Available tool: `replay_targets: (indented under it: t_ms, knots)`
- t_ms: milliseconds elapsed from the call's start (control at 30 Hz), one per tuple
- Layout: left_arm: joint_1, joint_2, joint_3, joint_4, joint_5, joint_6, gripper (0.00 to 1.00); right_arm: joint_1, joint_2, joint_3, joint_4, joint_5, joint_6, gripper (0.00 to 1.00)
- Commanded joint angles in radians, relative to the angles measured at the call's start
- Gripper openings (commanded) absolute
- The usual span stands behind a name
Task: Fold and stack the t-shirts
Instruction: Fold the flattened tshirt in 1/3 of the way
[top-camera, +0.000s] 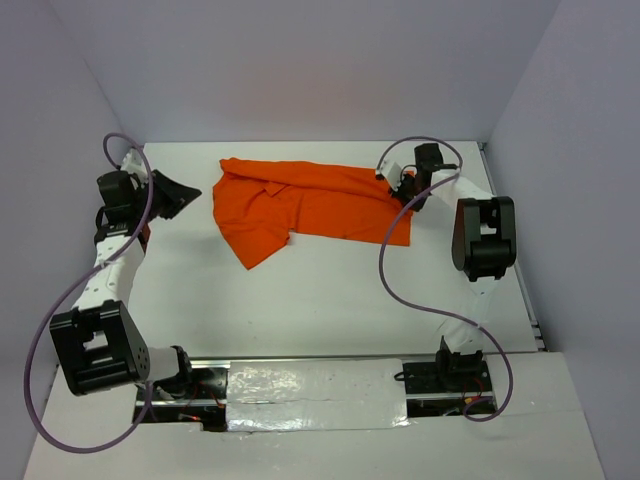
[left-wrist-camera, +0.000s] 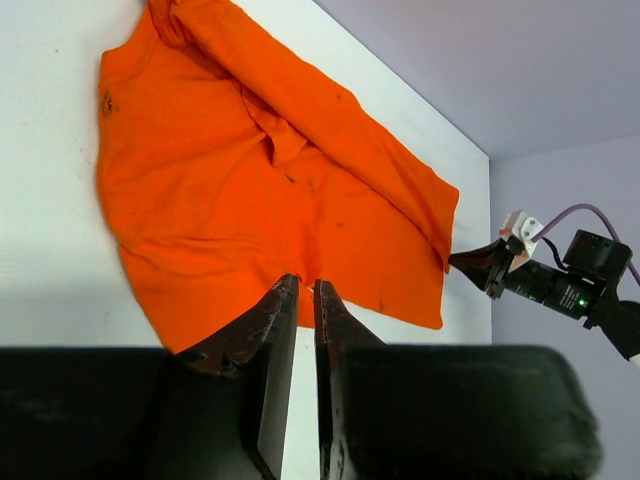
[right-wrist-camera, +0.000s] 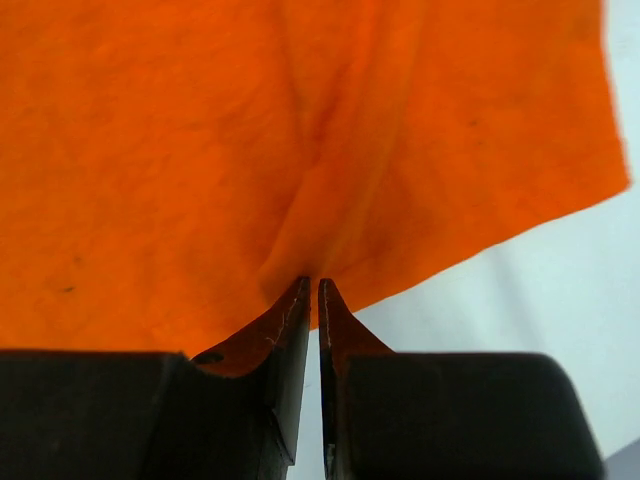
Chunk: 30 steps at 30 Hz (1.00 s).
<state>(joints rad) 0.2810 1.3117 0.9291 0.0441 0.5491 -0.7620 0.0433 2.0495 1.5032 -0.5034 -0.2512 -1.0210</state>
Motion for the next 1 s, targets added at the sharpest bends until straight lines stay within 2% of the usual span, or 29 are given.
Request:
replay_targets:
  t_ms: [0, 233, 367, 467, 500, 600, 700, 767, 867, 900, 967]
  knots:
    - [0.004, -0.051, -0.006, 0.011, 0.023, 0.018, 0.25, 0.006, 0.001, 0.043, -0.098, -0.036, -0.022, 0.15]
    - [0.006, -0.077, -0.021, -0.004, 0.044, 0.01, 0.29, 0.006, 0.002, 0.063, -0.124, -0.063, 0.007, 0.15]
    - [0.006, -0.097, -0.018, -0.039, 0.06, 0.012, 0.3, -0.002, -0.133, 0.005, -0.06, -0.152, 0.021, 0.15]
    - [0.006, -0.12, -0.022, -0.053, 0.072, 0.021, 0.33, -0.002, -0.227, -0.008, -0.098, -0.25, -0.011, 0.2]
    - [0.006, -0.127, -0.024, -0.079, 0.077, 0.026, 0.36, -0.002, -0.261, -0.011, -0.119, -0.279, -0.027, 0.25]
    - [0.006, -0.158, -0.03, -0.116, 0.089, 0.038, 0.52, 0.01, -0.314, -0.047, -0.194, -0.358, -0.092, 0.37]
    - [0.006, -0.192, -0.038, -0.151, 0.084, 0.05, 0.6, 0.027, -0.373, -0.138, -0.201, -0.381, -0.151, 0.51]
    - [0.006, -0.215, -0.041, -0.17, 0.087, 0.061, 0.62, 0.041, -0.406, -0.196, -0.204, -0.387, -0.186, 0.59]
    - [0.006, -0.238, -0.035, -0.223, 0.08, 0.079, 0.69, 0.052, -0.43, -0.244, -0.211, -0.382, -0.195, 0.64]
    - [0.006, -0.246, -0.032, -0.255, 0.077, 0.085, 0.77, 0.053, -0.433, -0.25, -0.213, -0.378, -0.188, 0.65]
    - [0.006, -0.255, -0.035, -0.283, 0.06, 0.099, 0.79, 0.059, -0.437, -0.271, -0.201, -0.347, -0.169, 0.69]
